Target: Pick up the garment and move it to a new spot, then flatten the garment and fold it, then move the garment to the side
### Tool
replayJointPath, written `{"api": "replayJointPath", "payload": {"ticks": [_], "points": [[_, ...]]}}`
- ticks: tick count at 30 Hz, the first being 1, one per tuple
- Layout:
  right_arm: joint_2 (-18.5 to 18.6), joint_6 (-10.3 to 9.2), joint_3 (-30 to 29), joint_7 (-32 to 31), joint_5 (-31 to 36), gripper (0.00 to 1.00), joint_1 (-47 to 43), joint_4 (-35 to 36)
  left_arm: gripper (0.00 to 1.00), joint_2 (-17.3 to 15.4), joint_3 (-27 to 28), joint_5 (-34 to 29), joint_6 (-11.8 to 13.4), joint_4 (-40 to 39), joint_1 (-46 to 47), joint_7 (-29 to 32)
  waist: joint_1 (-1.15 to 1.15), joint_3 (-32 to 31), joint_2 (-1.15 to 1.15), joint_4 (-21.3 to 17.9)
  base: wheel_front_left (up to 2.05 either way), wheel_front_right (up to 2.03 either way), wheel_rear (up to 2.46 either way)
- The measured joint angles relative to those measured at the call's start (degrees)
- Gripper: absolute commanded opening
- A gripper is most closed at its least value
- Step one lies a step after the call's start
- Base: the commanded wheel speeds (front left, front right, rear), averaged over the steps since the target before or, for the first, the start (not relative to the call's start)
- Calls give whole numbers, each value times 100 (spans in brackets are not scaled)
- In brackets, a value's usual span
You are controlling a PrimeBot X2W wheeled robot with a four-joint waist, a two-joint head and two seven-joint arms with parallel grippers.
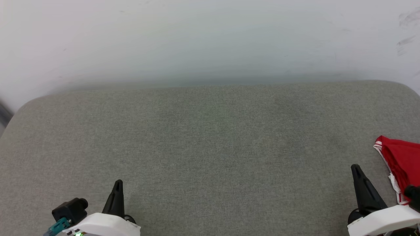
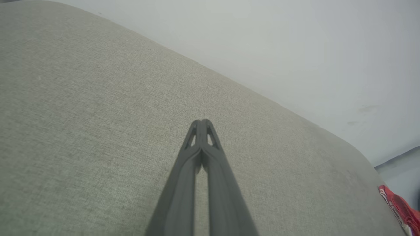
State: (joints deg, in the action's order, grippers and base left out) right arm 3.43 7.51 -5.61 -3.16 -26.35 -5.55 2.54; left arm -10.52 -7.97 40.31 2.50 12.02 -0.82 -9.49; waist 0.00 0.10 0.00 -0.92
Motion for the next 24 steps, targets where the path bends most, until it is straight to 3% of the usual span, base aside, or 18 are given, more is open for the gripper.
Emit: {"api": "replayJointPath", "payload": {"ticks": [24], "points": [[-11, 0, -32, -100, -2094, 0, 350, -527, 0, 225, 474, 1653, -310, 63, 224, 502, 0, 2, 0, 21, 0, 0, 0]]}}
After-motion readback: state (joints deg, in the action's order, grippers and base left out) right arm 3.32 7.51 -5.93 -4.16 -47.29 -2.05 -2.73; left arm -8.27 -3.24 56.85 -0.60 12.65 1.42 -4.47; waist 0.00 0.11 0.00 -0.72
